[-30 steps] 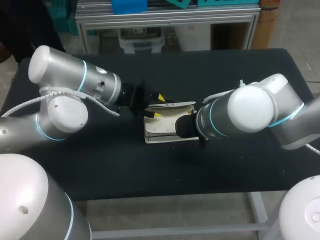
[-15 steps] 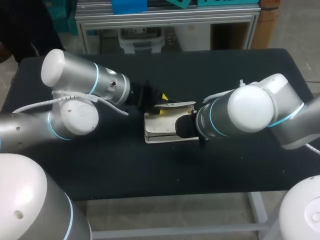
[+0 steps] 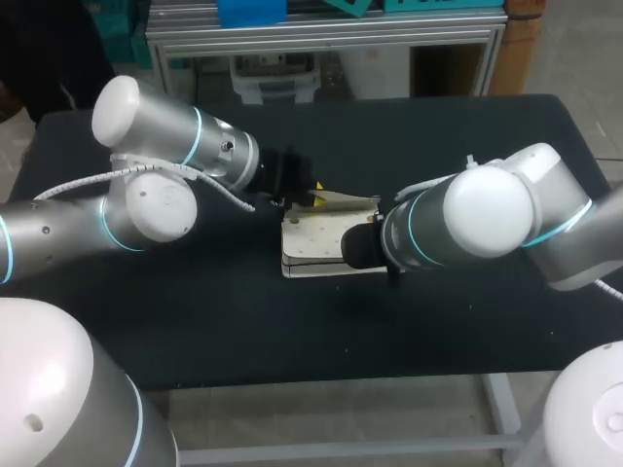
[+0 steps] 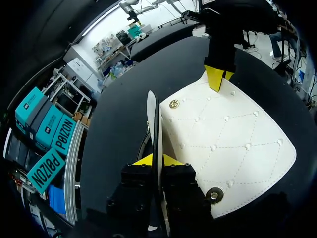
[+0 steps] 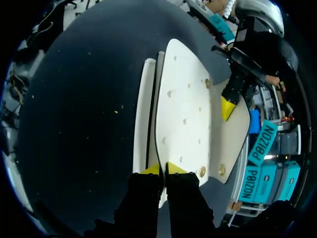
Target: Pick up the bag, open it, inspect its contents, close it, and place it on the opposite side
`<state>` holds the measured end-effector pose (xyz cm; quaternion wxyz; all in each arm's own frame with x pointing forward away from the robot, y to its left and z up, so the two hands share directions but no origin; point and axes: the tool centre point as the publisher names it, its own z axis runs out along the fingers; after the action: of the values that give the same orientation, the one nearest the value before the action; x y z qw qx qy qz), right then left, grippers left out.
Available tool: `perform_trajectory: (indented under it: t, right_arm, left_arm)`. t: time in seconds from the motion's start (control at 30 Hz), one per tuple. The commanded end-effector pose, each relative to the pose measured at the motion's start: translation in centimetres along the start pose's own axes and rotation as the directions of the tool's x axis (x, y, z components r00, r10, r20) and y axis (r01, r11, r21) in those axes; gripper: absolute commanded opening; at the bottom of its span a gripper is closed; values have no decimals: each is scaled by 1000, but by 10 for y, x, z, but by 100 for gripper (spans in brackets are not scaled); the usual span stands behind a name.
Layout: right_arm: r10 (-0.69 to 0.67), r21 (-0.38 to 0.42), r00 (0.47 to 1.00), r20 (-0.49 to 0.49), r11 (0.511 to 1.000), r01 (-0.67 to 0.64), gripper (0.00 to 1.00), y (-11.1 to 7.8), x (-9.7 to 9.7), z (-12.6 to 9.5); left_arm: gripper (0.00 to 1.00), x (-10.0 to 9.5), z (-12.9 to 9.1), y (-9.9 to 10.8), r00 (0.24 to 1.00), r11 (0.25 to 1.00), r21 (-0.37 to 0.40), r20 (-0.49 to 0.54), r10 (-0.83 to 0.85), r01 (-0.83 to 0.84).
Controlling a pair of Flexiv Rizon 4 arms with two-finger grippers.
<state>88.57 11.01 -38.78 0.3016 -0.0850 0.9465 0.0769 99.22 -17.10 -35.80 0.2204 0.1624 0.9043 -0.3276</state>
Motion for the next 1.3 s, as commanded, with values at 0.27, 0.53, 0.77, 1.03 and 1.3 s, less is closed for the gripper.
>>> perform_trajectory:
  t: [0.27, 0.53, 0.77, 1.03, 1.3]
  right_arm:
    - [4, -9, 953, 304, 1000, -1, 0, -2, 5, 3]
    - [14, -10, 949, 316, 1000, -12, 100, 3, 1, -14]
    - [30, -40, 931, 363, 999, -16, 100, 6, 0, -47]
    - [23, -52, 910, 415, 999, -1, 100, 9, 0, -79]
    - [38, -54, 896, 443, 998, -15, 84, 4, -4, -93]
  left_arm:
    - [0, 0, -8, -6, 998, 999, -36, -55, -33, 31]
    - [0, -4, -16, -11, 992, 993, -33, -62, -111, 109]
    - [0, -13, -30, -19, 985, 985, -34, -31, -173, 171]
    - [0, -22, -45, -28, 969, 968, -29, 4, -249, 249]
    - [0, -31, -61, -39, 962, 961, -40, 28, -273, 274]
